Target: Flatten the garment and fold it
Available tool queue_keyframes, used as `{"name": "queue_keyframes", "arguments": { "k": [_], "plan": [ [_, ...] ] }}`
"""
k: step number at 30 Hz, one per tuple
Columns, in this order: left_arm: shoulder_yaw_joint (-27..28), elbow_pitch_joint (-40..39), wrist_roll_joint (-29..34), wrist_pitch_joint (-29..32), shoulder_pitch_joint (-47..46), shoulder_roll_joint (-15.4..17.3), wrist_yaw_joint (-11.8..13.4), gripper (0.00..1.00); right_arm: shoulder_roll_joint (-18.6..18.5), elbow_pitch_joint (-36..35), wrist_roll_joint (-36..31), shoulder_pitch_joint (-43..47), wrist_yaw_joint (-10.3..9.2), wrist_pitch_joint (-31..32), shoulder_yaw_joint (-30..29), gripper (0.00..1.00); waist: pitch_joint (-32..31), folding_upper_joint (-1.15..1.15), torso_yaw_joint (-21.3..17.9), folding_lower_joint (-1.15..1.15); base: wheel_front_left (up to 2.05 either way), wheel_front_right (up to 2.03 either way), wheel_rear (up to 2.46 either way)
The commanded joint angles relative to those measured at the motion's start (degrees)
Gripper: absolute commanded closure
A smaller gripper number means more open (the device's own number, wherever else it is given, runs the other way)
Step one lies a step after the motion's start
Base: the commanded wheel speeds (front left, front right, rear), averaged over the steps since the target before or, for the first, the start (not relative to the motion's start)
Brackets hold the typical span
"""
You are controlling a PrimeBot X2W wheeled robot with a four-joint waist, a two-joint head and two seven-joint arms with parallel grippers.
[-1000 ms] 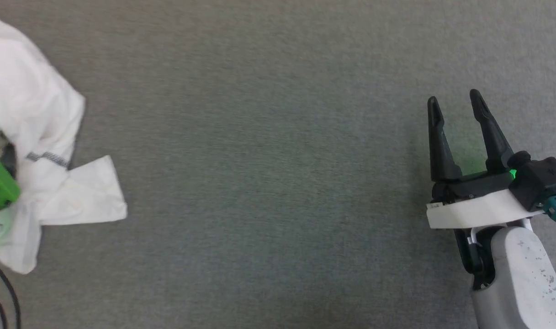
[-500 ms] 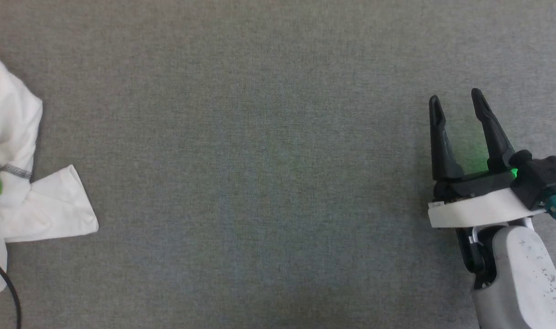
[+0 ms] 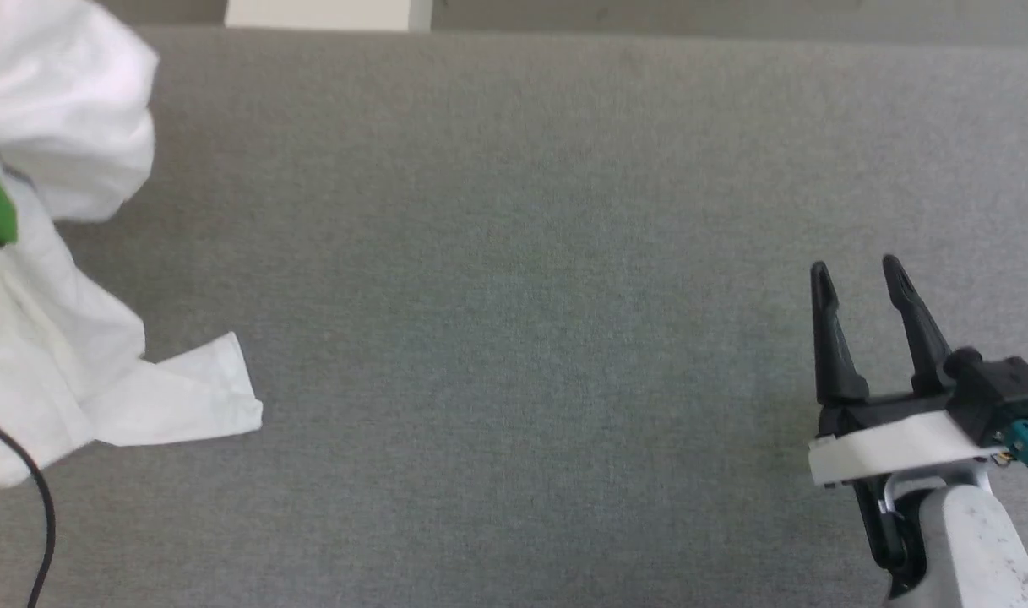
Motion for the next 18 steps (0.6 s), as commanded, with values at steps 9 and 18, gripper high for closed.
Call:
{"name": "queue_keyframes", "arguments": {
  "k": [9,18],
  "plan": [
    [-10.4,-5.6,1.2,1.3,-13.6,-7.0,-4.0,1.0,0.1,0.3,1.0,4.1,-0.09,-0.3,-2.7,0.0,-13.0,0.0,-2.5,0.0,0.0,0.0,0.0],
    [-18.3,-3.5,-2.1,1.3,-24.5,-19.1,-6.5,1.0,0.1,0.9,2.1,4.8,-0.09,-0.3,-1.0,0.0,-15.0,0.0,-9.0,0.0,0.0,0.0,0.0]
  ]
}}
